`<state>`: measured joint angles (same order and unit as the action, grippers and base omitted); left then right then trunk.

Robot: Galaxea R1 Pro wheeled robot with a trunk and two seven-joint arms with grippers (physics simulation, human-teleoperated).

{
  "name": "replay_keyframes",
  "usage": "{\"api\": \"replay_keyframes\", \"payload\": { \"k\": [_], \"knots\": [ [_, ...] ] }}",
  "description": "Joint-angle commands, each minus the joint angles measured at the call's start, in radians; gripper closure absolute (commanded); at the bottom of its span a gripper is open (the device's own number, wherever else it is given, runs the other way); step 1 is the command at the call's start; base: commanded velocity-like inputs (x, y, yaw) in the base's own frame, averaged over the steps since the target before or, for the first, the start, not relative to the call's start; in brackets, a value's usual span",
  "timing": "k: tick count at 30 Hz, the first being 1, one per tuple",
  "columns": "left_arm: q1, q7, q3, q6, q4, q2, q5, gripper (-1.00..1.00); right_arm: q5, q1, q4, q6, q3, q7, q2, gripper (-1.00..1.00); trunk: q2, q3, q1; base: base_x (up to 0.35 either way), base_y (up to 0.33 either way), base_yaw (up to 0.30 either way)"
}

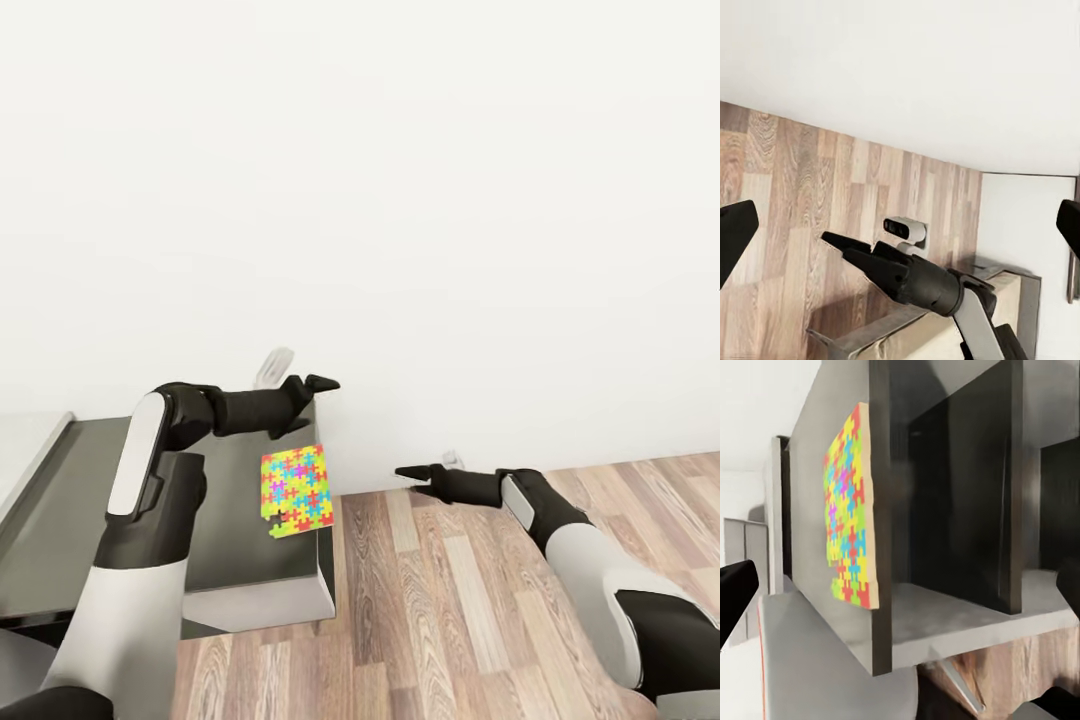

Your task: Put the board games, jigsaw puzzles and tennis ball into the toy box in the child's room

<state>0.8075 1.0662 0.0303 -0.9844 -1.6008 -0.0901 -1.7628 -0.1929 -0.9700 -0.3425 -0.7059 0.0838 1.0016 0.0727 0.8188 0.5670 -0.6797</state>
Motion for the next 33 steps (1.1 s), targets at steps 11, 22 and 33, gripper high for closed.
{"api": "replay_keyframes", "payload": {
  "k": [11,22,33],
  "knots": [
    [0.031,0.077,0.013,0.041,0.036,-0.008,-0.03,-1.0,-0.082,-0.001,0.019,0.001,0.005,-0.011,0.03,-1.0,0.078,0.034,-0.042,0.0,0.0,0.025],
    [0.04,0.08,0.016,0.059,0.041,-0.023,-0.029,-1.0,-0.086,-0.001,0.022,0.002,0.005,-0.01,0.035,-1.0,0.155,0.065,-0.085,0.0,0.0,0.255],
    [0.04,0.081,0.016,0.059,0.045,-0.023,-0.026,-1.0,-0.089,-0.002,0.022,-0.003,0.005,-0.004,0.055,-1.0,0.232,0.099,-0.127,0.0,0.0,0.225]
  ]
}}
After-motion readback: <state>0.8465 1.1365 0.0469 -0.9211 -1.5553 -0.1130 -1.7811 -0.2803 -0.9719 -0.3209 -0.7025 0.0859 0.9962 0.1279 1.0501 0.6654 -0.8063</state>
